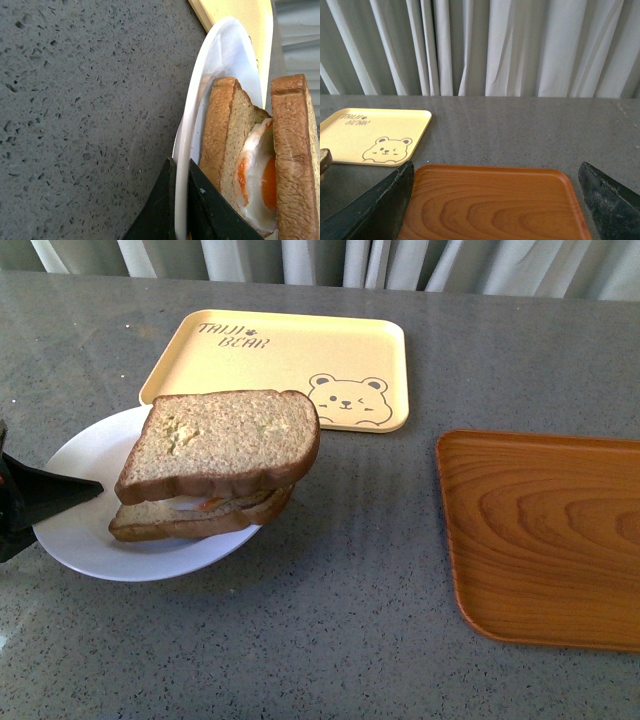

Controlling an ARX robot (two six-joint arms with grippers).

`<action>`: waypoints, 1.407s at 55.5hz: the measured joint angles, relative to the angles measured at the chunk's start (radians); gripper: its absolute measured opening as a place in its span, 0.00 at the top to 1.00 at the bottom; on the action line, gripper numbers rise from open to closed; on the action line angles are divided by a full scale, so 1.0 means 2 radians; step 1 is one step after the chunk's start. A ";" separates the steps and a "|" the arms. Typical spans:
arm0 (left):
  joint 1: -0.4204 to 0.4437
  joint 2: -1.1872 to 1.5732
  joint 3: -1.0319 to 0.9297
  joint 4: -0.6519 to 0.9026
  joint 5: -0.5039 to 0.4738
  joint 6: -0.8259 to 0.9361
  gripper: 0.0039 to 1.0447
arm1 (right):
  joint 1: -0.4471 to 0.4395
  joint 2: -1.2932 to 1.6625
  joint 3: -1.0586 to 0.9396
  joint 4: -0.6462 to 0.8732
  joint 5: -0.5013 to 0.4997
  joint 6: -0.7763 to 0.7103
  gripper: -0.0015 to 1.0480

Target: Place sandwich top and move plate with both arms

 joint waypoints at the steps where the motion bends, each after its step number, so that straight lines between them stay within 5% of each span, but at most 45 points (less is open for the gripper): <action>1: 0.000 -0.004 0.001 -0.007 0.000 0.000 0.98 | 0.000 0.000 0.000 0.000 0.000 0.000 0.09; 48: -0.057 0.043 0.291 -0.240 -0.035 0.049 0.98 | 0.000 0.000 0.000 0.000 0.000 0.000 0.09; 78: -0.083 0.112 0.397 -0.283 -0.035 0.057 0.98 | 0.000 0.000 0.000 0.000 0.000 0.000 0.09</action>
